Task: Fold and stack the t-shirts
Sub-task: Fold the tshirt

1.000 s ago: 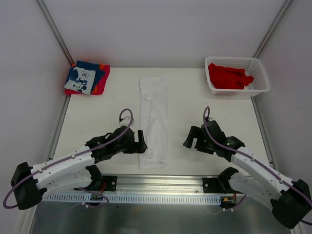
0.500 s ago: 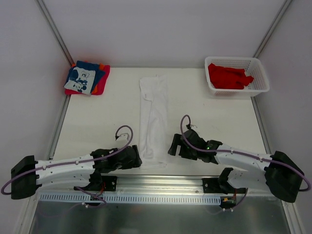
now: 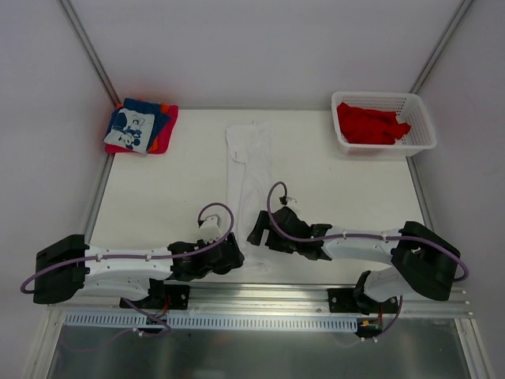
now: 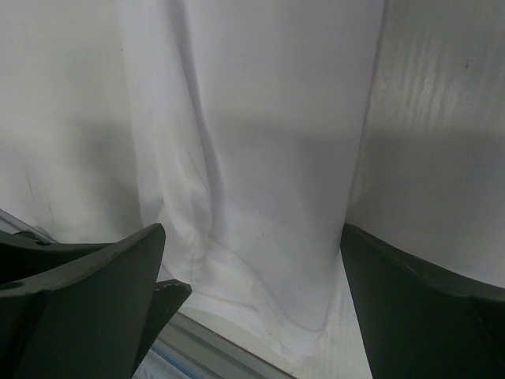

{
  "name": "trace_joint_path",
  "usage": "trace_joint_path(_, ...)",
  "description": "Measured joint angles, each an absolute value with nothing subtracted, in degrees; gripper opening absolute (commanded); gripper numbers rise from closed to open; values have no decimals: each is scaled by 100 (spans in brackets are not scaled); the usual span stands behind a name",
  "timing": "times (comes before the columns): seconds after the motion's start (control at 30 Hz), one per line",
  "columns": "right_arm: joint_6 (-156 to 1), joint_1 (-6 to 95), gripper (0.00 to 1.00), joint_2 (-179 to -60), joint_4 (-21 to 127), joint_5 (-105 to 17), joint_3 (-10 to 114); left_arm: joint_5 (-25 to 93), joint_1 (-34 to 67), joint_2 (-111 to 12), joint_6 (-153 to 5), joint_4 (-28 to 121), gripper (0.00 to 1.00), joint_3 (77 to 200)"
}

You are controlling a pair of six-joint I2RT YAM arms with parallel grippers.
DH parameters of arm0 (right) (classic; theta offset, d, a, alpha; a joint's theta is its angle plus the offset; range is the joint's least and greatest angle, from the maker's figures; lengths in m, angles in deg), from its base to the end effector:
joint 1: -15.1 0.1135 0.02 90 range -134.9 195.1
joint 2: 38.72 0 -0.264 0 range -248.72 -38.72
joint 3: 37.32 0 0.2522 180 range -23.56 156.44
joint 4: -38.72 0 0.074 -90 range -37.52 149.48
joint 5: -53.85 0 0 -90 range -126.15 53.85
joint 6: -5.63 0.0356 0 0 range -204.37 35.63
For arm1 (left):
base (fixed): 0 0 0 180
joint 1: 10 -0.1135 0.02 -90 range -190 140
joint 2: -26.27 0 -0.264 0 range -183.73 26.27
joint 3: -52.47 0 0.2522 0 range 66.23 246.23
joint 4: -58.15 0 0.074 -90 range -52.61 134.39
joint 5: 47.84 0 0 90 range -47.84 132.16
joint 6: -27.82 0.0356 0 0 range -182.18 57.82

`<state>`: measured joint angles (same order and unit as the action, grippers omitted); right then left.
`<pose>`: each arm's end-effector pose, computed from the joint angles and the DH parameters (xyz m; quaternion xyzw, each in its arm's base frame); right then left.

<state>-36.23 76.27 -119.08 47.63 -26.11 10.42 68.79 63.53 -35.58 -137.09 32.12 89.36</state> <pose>0.1356 0.2334 0.1655 -0.0674 0.9066 0.2874 0.3016 0.0694 -0.1784 0.1576 -0.0879 0.9163 -0.2536 0.2973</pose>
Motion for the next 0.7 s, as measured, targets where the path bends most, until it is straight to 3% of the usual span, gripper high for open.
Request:
trace_joint_path(0.23,-3269,7830,97,-11709,4892,-2307,917,6862,6353,-3495,-13768,3282,59,8882)
trace_joint_path(0.47,-2268,8984,95,-10761,6230,-1328,530,6844,6355,-3003,-13841,3299,56,8547)
trace_joint_path(0.7,-1597,9353,88,-10745,6536,-768,504,6925,6355,-3081,-13932,3395,54,8534)
